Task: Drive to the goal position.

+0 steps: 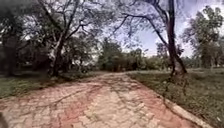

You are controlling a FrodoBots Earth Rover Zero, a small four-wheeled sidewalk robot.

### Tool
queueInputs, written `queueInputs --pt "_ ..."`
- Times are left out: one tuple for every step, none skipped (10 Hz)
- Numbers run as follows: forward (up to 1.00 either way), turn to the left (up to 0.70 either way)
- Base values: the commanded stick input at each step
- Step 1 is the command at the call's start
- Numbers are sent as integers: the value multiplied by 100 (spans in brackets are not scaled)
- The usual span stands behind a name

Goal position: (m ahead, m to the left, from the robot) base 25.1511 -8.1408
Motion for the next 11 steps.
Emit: queueInputs --pt "70 0" --pt "70 0" --pt "70 0" --pt "70 0" --pt "70 0" --pt "70 -35" --pt "70 -35" --pt "70 -35" --pt "70 -34" --pt "70 0" --pt "70 0"
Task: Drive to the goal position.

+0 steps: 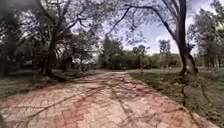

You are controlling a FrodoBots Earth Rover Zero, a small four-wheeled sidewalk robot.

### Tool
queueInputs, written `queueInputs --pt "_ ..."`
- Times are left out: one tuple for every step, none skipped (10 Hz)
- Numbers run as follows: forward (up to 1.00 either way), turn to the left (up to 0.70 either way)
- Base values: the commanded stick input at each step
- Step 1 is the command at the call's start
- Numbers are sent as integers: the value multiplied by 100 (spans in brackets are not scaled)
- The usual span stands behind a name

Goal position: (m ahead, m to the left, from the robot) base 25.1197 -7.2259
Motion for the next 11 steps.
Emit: queueInputs --pt "70 -35" --pt "70 -35" --pt "70 -25" --pt "70 -7" --pt "70 0" --pt "70 0" --pt "70 0" --pt "70 0" --pt "70 0" --pt "70 0" --pt "70 0"
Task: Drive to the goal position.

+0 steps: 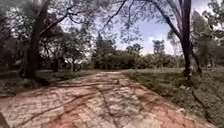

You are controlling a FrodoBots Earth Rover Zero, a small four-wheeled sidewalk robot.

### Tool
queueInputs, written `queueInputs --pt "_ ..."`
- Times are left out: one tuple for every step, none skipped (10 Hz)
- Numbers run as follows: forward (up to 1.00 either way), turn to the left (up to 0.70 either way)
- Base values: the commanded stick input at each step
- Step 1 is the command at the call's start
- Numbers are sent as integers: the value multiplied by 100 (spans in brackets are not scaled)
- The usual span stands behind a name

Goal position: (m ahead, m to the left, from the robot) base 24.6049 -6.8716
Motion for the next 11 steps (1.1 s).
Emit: queueInputs --pt "70 0" --pt "70 0" --pt "70 0" --pt "70 0" --pt "70 0" --pt "70 0" --pt "70 0" --pt "70 0" --pt "70 0" --pt "70 0" --pt "70 0"
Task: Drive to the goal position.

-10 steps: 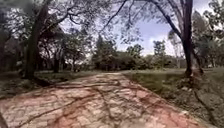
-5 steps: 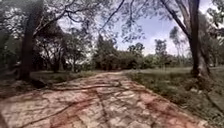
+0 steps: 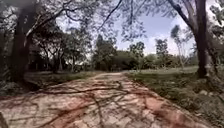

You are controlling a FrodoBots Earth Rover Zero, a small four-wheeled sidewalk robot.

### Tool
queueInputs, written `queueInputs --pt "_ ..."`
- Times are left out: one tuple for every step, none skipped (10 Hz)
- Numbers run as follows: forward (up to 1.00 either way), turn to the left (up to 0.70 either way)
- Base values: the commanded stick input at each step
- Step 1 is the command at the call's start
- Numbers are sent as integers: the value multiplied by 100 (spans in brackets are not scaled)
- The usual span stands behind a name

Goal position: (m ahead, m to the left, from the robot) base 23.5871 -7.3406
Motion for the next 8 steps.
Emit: queueInputs --pt "70 0" --pt "70 0" --pt "70 0" --pt "70 0" --pt "70 0" --pt "70 0" --pt "70 0" --pt "70 0"
